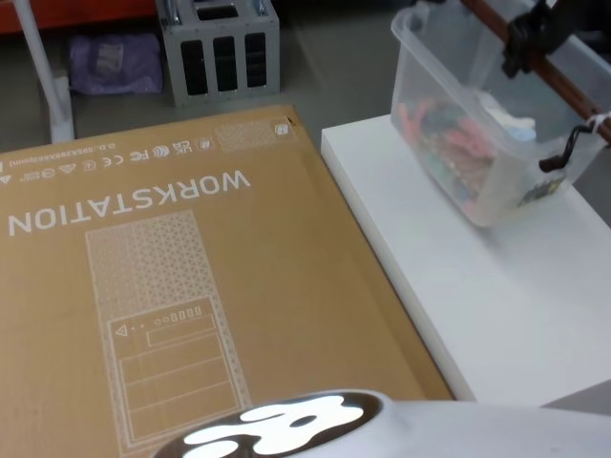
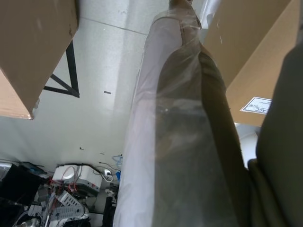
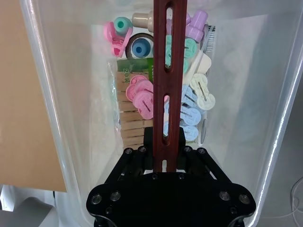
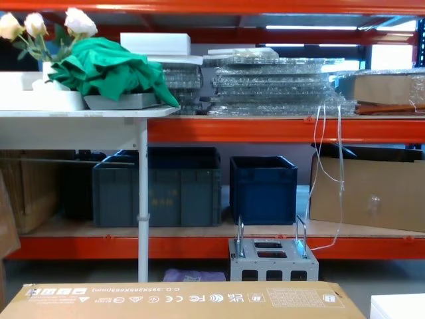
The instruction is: Use one hand to grasp the basket and place it at the designated location.
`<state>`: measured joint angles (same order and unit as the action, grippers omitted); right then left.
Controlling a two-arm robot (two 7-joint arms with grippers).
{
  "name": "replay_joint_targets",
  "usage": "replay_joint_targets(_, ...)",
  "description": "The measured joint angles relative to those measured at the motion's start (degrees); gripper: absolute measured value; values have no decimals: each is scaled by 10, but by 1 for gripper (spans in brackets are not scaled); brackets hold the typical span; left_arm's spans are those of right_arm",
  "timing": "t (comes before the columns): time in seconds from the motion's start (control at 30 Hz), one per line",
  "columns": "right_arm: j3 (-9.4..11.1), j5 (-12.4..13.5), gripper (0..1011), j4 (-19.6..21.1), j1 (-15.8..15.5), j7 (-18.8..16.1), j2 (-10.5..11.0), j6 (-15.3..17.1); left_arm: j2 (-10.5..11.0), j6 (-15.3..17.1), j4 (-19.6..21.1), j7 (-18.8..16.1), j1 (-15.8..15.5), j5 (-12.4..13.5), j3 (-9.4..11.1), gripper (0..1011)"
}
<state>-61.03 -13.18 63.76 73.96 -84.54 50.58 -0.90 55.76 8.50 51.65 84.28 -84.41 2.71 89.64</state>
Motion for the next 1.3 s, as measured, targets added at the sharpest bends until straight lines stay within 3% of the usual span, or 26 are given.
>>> replay_joint_targets(0.6, 7, 2, 234, 16, 18, -2, 2, -19, 0, 0, 0, 0, 0, 0, 0, 0)
replay_joint_targets(1.3, -18, -8, 234, 39, 45, -4, -24, -62, 0, 0, 0, 0, 0, 0, 0, 0)
